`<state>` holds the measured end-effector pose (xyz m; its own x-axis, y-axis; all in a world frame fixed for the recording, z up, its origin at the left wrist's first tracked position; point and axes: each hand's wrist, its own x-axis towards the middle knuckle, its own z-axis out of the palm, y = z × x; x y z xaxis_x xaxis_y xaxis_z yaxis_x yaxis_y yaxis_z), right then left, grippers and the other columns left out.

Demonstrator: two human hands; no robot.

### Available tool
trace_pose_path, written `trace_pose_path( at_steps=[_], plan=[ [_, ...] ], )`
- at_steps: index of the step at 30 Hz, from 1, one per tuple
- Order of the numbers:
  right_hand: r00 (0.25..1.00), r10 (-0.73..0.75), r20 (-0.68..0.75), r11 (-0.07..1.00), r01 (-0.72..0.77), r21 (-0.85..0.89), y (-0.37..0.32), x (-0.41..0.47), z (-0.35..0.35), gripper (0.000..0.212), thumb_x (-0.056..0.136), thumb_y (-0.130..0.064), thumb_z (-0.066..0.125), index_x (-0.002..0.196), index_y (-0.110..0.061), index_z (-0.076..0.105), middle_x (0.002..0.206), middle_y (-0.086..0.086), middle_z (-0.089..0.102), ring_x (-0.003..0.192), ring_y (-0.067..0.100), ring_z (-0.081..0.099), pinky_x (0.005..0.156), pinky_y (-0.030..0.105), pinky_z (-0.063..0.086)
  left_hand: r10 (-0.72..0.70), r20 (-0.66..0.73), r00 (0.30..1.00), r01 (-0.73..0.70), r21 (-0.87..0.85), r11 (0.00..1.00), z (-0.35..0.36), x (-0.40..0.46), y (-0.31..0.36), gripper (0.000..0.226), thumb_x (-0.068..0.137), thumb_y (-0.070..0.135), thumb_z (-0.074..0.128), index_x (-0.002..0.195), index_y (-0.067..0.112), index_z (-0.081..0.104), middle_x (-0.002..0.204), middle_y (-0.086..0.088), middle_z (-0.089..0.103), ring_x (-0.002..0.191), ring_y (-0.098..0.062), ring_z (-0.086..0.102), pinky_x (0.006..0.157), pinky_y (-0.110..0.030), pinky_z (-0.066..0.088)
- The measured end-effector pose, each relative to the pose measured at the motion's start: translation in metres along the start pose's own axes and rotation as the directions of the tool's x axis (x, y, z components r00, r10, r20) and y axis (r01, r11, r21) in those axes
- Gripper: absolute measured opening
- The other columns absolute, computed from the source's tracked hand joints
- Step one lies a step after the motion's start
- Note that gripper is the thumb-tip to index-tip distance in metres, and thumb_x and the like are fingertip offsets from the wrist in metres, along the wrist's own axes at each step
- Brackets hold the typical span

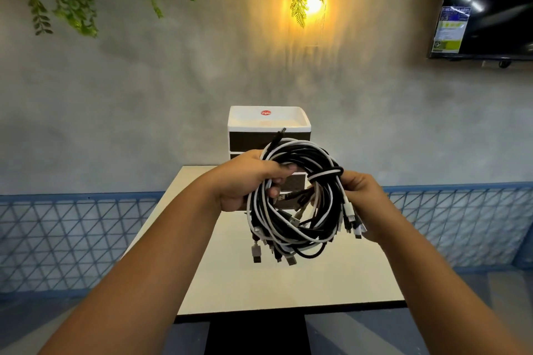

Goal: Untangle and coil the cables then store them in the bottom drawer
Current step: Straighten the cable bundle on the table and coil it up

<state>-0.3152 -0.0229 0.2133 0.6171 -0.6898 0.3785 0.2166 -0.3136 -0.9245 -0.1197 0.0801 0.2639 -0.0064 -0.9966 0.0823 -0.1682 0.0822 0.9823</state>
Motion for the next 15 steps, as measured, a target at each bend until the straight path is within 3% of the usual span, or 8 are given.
trace_pose_path(
  at_steps=[4, 8, 12, 15],
  plan=[
    [0.998, 0.048, 0.039, 0.988, -0.053, 0.148, 0.009, 0.003, 0.003, 0.029, 0.081, 0.007, 0.063, 0.083, -0.016, 0.080, 0.079, 0.013, 0.074, 0.072, 0.024, 0.071, 0.072, 0.039, 0.060, 0.000, -0.055, 0.998, 0.003, 0.057, 0.998, 0.003, 0.001, 0.002, 0.035, 0.092, 0.014, 0.064, 0.057, 0.020, 0.064, 0.062, -0.003, 0.054, 0.057, -0.016, 0.055, 0.056, -0.027, 0.051],
    [0.990, 0.081, 0.116, 0.957, -0.109, 0.270, 0.013, 0.002, 0.005, 0.019, 0.064, -0.015, 0.085, 0.083, -0.019, 0.080, 0.077, 0.009, 0.073, 0.071, 0.021, 0.070, 0.074, 0.035, 0.060, -0.019, -0.095, 0.995, 0.024, 0.056, 0.998, 0.003, 0.002, 0.001, 0.008, 0.089, 0.018, 0.067, 0.090, 0.010, 0.069, 0.086, -0.009, 0.068, 0.083, -0.024, 0.066, 0.083, -0.042, 0.057],
    [0.986, 0.130, 0.101, 0.916, -0.158, 0.369, 0.014, 0.002, 0.009, 0.017, 0.076, -0.014, 0.064, 0.077, -0.020, 0.079, 0.070, 0.006, 0.068, 0.067, 0.019, 0.063, 0.074, 0.034, 0.055, -0.086, -0.040, 0.995, 0.087, 0.021, 0.996, 0.004, -0.001, -0.002, 0.021, 0.093, 0.021, 0.063, 0.111, 0.011, 0.065, 0.095, -0.013, 0.074, 0.091, -0.031, 0.071, 0.085, -0.047, 0.056],
    [0.983, 0.177, 0.054, 0.914, -0.185, 0.360, 0.017, 0.004, 0.011, 0.019, 0.080, -0.016, 0.060, 0.077, -0.018, 0.079, 0.072, 0.009, 0.064, 0.070, 0.024, 0.055, 0.071, 0.035, 0.048, -0.124, -0.044, 0.991, 0.125, 0.016, 0.992, 0.004, -0.002, -0.006, 0.024, 0.093, 0.025, 0.062, 0.112, 0.013, 0.067, 0.098, -0.014, 0.074, 0.091, -0.035, 0.069, 0.091, -0.051, 0.054]
  ],
)
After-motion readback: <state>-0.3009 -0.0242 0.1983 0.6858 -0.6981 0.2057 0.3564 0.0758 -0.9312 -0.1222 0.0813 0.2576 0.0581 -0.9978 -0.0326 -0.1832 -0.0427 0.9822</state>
